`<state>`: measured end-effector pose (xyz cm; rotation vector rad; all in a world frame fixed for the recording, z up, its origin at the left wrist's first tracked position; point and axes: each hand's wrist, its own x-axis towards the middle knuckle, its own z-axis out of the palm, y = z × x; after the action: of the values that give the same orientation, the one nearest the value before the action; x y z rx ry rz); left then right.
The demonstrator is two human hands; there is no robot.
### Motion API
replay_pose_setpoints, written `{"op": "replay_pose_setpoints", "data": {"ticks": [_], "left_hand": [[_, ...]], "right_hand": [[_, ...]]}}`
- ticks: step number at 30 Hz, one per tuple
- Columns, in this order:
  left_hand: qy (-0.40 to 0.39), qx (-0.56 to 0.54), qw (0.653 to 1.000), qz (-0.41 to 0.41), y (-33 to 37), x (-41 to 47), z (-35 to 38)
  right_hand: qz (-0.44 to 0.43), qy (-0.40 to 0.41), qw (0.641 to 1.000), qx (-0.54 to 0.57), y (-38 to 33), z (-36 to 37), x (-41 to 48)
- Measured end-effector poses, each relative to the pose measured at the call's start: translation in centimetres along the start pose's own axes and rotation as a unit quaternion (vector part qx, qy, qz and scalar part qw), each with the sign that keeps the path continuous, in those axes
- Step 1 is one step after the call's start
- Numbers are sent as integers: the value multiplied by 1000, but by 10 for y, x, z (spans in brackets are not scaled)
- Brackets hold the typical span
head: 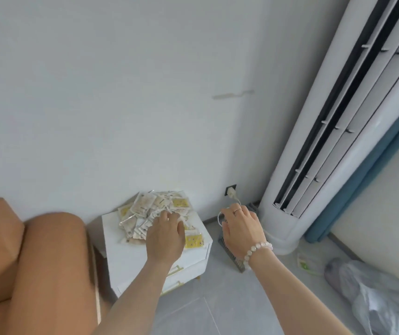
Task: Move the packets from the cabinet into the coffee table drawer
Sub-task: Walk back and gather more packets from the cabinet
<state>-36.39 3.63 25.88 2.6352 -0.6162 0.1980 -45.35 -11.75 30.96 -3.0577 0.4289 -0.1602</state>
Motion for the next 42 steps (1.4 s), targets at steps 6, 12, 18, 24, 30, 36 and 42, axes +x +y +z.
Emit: {"op": "replay_pose_setpoints", "data": {"ticks": [6,12,18,24,30,36,42], "left_hand": [[33,18,996,-85,-11,46,11],[30,38,990,-136,-38,94,18],[-16,63,985,-159,-76,161,54],[-34,67,984,-161,-121,244,86],[-71,46,975,-203,-158,291,130],[-193,84,963,-167,-182,312,198],[-361,145,916,-94,-209,312,253]], "right_hand": [[-48,-12,998,25,11,10,79],[-64,-49,997,19,-3,47,143],[-40,-87,995,-6,2,88,213],[16,-102,994,-22,1,116,297],[65,-170,983,-24,0,175,337],[29,-247,967,-55,9,252,374],[13,-338,940,-51,31,327,419]]}}
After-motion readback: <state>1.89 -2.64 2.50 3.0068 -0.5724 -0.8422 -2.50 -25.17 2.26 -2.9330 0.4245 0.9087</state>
